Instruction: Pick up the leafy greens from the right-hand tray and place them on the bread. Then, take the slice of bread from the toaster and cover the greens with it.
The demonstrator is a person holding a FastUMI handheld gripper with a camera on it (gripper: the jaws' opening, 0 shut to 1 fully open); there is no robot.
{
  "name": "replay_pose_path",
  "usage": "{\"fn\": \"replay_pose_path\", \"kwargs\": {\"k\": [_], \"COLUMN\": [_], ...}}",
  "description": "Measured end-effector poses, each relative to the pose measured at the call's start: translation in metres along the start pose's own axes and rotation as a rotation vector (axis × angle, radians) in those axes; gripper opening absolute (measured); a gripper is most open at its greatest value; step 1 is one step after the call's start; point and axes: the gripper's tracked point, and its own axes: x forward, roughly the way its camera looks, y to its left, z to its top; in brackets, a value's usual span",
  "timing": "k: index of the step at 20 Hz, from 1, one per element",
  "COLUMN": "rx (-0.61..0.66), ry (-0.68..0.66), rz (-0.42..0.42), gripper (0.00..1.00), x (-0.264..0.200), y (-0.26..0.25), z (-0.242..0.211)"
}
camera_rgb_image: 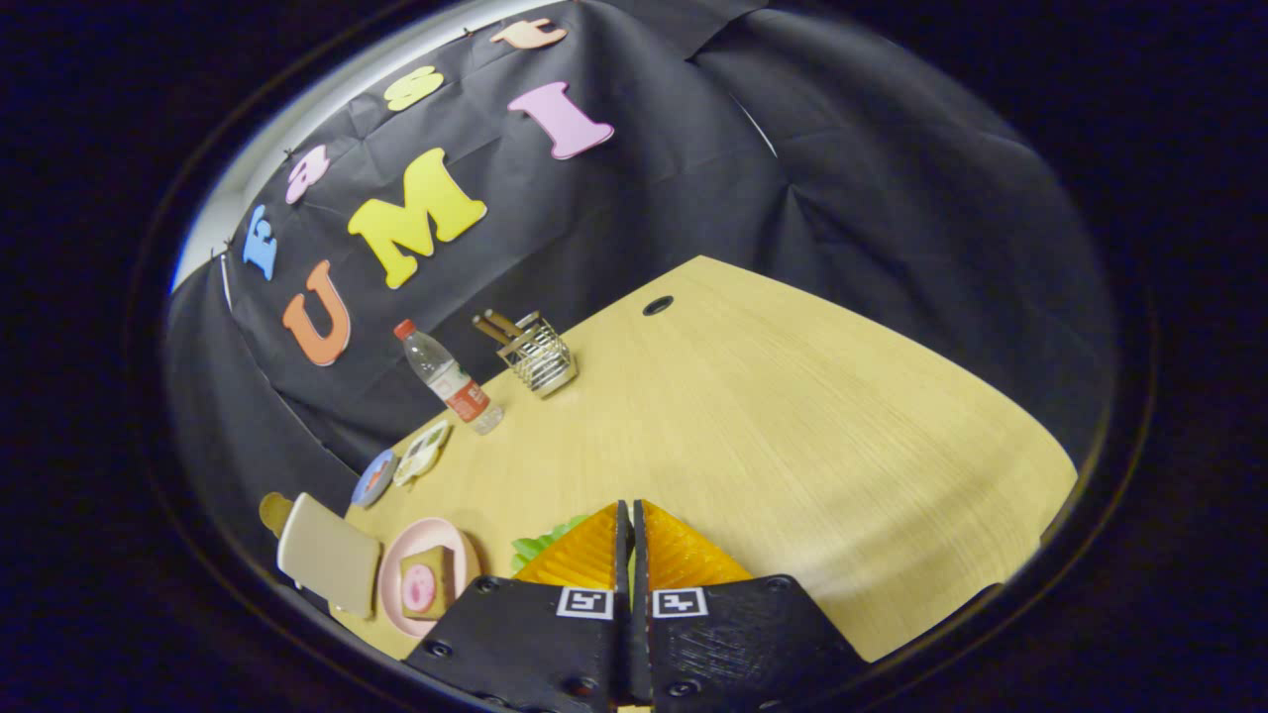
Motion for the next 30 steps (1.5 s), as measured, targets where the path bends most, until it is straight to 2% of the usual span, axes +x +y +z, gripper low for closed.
{"fn": "replay_pose_path", "kwargs": {"k": [6,14,19,23,27,30], "rx": [0.055,0.012,-0.001,0.026,0.101,0.133], "ry": [-0.057,-0.102,-0.081,-0.077,-0.035,-0.02], "rz": [0.134,0.291,0.375,0.421,0.448,0.427], "gripper": [0.0,0.0,0.0,0.0,0.0,0.0], "x": [-0.036,-0.071,-0.055,-0.035,-0.014,0.002], "y": [0.067,0.187,0.262,0.298,0.309,0.295], "z": [0.013,-0.002,-0.042,-0.074,-0.1,-0.108]}}
